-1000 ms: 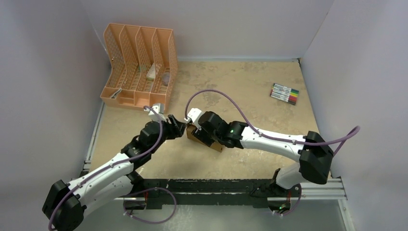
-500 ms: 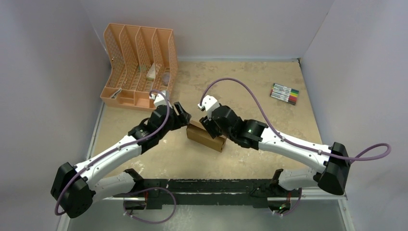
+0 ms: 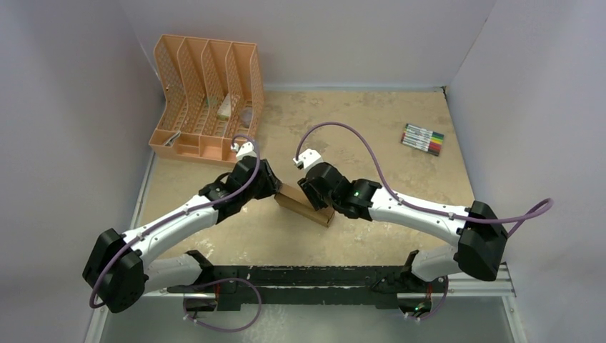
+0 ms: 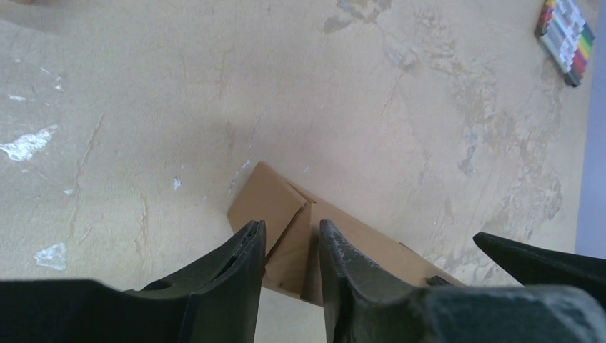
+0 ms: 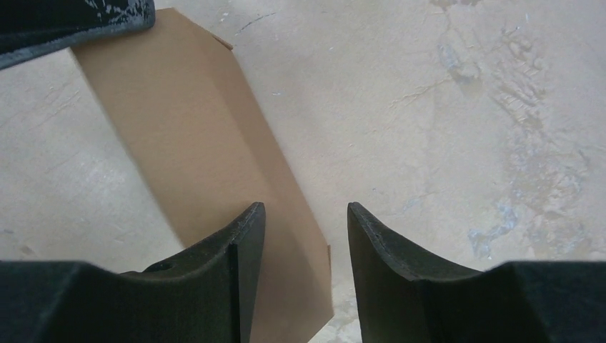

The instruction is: Fold the paper box

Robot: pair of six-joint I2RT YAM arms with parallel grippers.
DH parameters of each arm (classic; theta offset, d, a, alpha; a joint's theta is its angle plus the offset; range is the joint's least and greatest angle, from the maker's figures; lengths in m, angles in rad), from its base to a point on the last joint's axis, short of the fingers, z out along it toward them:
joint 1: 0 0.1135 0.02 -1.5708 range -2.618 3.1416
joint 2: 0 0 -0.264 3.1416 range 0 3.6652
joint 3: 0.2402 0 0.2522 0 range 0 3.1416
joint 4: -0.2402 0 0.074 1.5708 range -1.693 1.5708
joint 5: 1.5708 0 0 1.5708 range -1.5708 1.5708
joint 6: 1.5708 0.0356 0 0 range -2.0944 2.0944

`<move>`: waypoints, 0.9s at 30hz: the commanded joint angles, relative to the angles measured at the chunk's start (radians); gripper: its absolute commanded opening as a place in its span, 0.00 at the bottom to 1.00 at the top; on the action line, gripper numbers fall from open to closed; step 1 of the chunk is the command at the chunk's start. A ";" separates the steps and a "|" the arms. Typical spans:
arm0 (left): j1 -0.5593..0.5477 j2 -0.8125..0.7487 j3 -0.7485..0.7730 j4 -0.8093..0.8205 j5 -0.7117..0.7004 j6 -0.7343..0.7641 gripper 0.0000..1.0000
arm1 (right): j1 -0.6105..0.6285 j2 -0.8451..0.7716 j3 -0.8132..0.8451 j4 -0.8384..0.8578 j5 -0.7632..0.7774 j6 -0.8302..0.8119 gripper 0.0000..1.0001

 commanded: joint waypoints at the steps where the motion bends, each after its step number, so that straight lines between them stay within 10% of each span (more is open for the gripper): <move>1: 0.004 0.023 -0.026 0.049 0.064 -0.019 0.29 | 0.001 -0.005 -0.022 0.046 -0.034 0.048 0.49; 8: 0.003 0.027 -0.069 0.058 0.102 -0.030 0.19 | 0.000 0.033 -0.054 0.055 -0.033 0.071 0.49; 27: 0.003 -0.042 0.119 -0.260 -0.063 -0.040 0.49 | 0.002 -0.086 0.080 -0.030 -0.151 -0.013 0.47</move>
